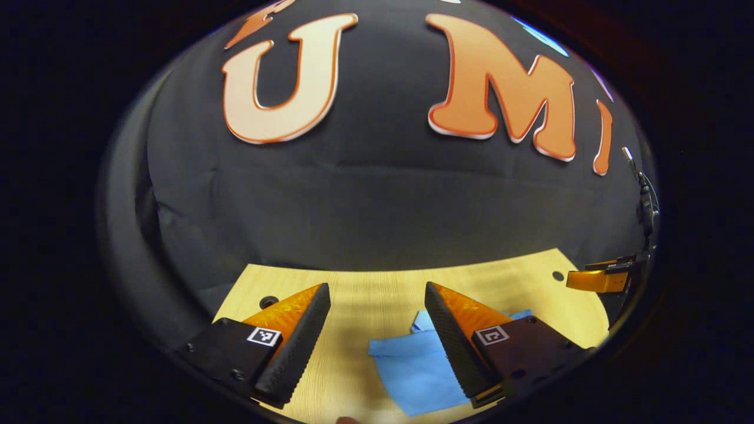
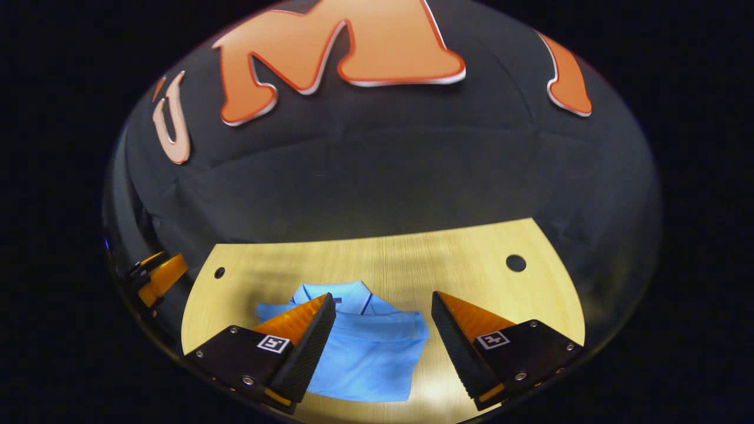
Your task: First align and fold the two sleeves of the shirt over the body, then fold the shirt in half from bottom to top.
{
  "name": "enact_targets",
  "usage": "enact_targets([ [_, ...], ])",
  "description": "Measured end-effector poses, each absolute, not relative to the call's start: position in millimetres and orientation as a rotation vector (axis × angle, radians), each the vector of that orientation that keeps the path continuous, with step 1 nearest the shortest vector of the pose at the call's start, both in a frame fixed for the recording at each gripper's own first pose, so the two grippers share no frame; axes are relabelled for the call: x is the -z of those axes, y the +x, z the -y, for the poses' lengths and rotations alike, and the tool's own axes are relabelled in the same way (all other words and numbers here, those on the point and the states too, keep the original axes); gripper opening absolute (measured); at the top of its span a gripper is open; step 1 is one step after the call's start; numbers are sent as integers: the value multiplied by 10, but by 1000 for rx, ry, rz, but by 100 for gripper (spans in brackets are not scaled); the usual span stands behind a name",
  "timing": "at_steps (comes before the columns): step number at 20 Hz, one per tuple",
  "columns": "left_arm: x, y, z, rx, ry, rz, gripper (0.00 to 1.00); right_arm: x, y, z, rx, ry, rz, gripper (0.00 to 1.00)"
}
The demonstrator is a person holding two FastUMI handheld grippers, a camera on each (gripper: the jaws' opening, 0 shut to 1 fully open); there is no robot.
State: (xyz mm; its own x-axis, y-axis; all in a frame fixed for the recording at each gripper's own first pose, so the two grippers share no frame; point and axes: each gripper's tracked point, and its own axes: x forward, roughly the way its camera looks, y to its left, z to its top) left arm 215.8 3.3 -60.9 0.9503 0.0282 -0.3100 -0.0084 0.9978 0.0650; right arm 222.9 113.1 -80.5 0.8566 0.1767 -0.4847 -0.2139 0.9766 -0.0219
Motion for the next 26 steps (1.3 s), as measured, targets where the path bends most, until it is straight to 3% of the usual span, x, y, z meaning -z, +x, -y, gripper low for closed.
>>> enact_targets([
  [5, 172, 1617, -66, -40, 23, -193, 100, 344, 1669, -1086, -220, -106, -348, 99],
  [12, 166, 1024, 11, -51, 34, -137, 100, -13, 1121, -794, -182, -89, -181, 99],
  [26, -37, 503, 143, -105, 19, -66, 100, 117, 765, -765, -258, -89, -193, 99],
])
